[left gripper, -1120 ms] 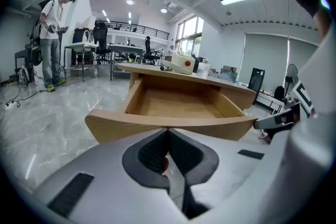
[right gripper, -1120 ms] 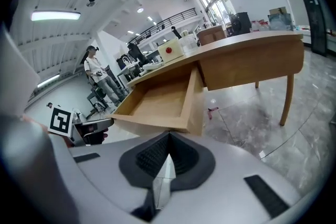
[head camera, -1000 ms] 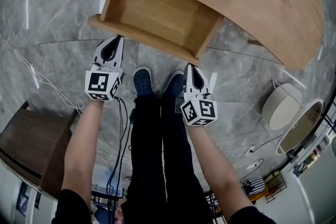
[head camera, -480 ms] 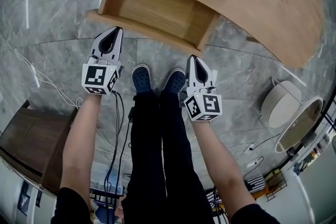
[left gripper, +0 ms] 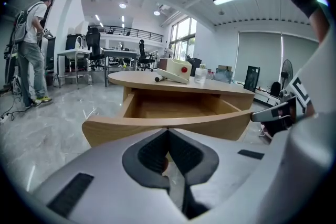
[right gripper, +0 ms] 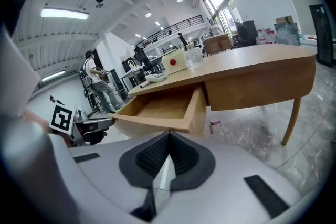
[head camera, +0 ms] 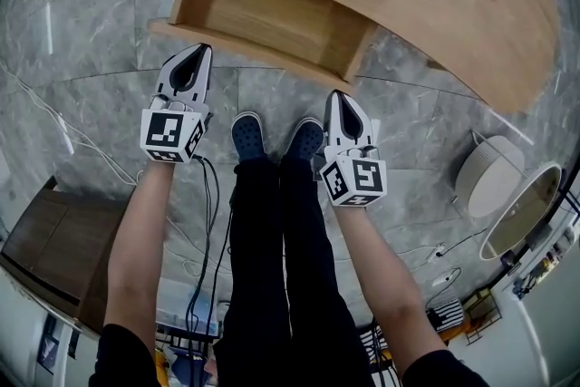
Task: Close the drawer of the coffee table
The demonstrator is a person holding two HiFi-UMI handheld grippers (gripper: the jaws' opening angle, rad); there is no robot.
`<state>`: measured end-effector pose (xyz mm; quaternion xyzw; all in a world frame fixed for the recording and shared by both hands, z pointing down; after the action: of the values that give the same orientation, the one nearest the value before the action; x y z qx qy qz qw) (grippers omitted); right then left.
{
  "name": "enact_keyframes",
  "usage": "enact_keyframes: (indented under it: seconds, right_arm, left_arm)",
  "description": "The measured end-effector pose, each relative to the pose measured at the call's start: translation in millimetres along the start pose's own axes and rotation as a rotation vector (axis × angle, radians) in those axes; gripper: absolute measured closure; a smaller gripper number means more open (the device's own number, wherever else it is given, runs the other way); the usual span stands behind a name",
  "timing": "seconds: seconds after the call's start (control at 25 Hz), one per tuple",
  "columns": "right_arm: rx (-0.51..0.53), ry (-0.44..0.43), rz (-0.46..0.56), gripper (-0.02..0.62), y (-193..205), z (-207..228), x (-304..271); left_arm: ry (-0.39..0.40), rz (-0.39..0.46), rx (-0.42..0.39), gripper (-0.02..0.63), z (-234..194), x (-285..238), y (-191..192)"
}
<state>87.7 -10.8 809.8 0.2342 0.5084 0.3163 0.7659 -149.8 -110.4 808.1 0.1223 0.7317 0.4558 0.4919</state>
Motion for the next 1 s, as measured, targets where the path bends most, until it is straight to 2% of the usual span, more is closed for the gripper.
enact_keyframes:
  seconds: [1.0]
  right_arm:
    - [0.002,0.032,0.013,0.569,-20,10,-13]
  left_arm:
    - [0.014,-0.005,-0.012,0.581,-2,-19,-18]
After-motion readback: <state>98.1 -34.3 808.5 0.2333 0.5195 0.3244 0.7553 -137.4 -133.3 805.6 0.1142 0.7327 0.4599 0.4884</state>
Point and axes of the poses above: the fingertips, and each gripper's own axes: x backward along the fingers, z to its right, y out of its underside, the point moved 2 cm from there along x, backward along the fingers, and after that the axes turned 6 degrees about -z, right-handed, at the moved point
